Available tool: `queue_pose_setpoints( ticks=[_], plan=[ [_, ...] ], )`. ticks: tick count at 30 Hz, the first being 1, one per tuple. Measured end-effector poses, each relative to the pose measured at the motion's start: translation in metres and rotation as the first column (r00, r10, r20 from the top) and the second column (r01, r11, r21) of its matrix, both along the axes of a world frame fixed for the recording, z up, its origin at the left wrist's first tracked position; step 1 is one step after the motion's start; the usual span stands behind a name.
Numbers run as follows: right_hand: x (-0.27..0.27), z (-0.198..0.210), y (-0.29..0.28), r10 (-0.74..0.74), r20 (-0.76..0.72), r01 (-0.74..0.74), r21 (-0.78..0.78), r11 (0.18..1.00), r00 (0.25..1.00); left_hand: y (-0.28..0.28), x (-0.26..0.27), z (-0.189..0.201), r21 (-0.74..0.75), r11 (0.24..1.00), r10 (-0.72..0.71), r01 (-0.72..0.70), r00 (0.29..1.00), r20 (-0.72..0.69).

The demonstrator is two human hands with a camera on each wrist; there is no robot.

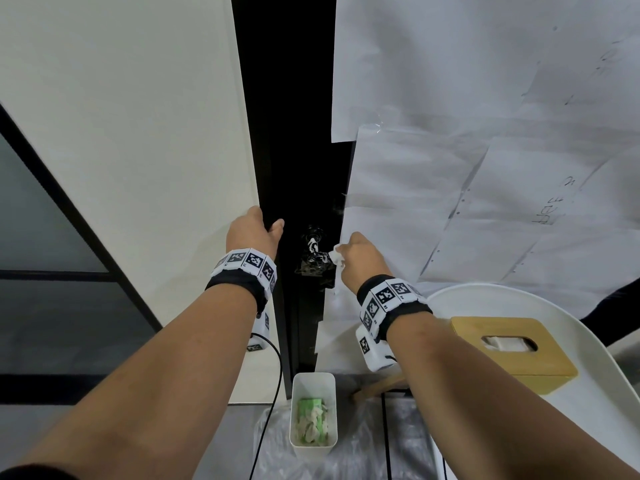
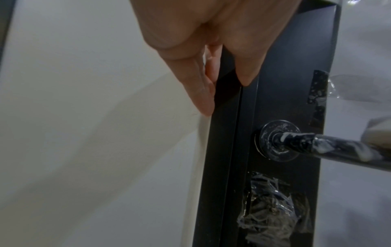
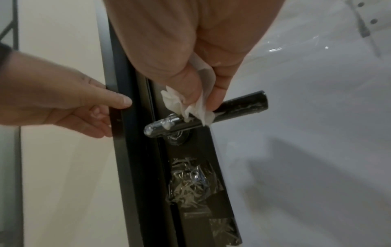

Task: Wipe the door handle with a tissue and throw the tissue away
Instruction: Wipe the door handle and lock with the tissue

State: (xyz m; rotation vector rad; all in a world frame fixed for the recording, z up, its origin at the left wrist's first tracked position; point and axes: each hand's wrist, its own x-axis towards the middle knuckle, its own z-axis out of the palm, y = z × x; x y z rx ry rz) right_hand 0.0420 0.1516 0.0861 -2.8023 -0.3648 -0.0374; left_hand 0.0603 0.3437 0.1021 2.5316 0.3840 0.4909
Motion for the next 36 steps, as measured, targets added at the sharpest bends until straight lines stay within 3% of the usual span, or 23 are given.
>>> queue_pose_setpoints(
  ticks=[6,14,20,29,36],
  plan=[
    [0.003,0.003,-0.013,-0.114,0.030,0.115,-0.026,0.993,0.993,0.000,0.000,-0.001,0.002,1.000,0.000,0.000,1.000,0.003],
    [0.001,0.005,0.001,0.010,-0.026,-0.009,0.008,1.000,1.000,0.000,0.000,-0.001,0.000,1.000,0.000,0.000,1.000,0.003],
    [0.007,0.004,-0.015,-0.105,0.022,0.103,0.066,0.992,0.994,0.000,0.001,-0.001,0.006,1.000,0.002,-0.002,1.000,0.004],
    [-0.001,0.002,0.006,0.019,0.029,-0.019,-0.023,1.000,0.999,0.000,0.002,-0.001,0.010,1.000,0.000,0.000,1.000,0.000],
    [-0.002,0.006,-0.006,-0.084,0.043,0.082,0.033,0.996,0.996,0.001,0.001,-0.002,0.015,1.000,0.002,-0.002,1.000,0.003]
  ],
)
